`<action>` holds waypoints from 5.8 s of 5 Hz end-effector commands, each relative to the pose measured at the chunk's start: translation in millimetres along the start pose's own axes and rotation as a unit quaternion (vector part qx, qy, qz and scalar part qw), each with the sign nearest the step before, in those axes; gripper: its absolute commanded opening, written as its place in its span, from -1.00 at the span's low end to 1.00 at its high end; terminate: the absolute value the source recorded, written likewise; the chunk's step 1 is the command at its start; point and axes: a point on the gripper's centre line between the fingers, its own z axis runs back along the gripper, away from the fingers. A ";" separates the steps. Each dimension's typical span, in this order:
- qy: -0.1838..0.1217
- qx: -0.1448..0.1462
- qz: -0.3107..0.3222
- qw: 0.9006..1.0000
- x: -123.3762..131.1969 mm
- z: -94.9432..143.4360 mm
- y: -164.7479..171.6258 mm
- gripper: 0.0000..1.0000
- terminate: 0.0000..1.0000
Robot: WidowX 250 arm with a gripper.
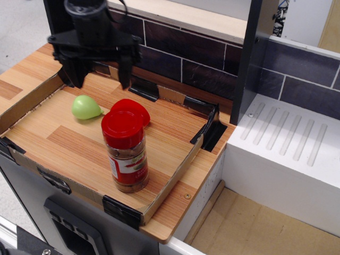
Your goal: Topple basil bottle
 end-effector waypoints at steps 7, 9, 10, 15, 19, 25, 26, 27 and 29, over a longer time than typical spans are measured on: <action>-0.020 0.016 -0.100 0.995 -59.4 18.5 -23.5 1.00 -1.00; 0.003 0.009 -0.126 0.992 -64.9 14.2 -17.4 1.00 -1.00; 0.004 0.004 -0.138 0.990 -66.0 12.8 -15.3 -1.00 -1.00; 0.247 0.033 -0.190 0.950 -41.9 4.6 -36.9 -1.00 -1.00; -0.049 -0.041 -0.228 0.972 -19.7 -21.5 -74.0 -1.00 -1.00; -0.035 -0.067 -0.169 0.983 -8.0 -10.7 -83.5 1.00 -1.00; -0.036 -0.061 -0.160 0.985 4.3 4.5 -87.0 1.00 -1.00; -0.050 -0.053 -0.132 0.989 7.7 20.9 -76.7 1.00 -1.00; -0.050 -0.053 -0.132 0.989 7.7 20.9 -76.7 1.00 -1.00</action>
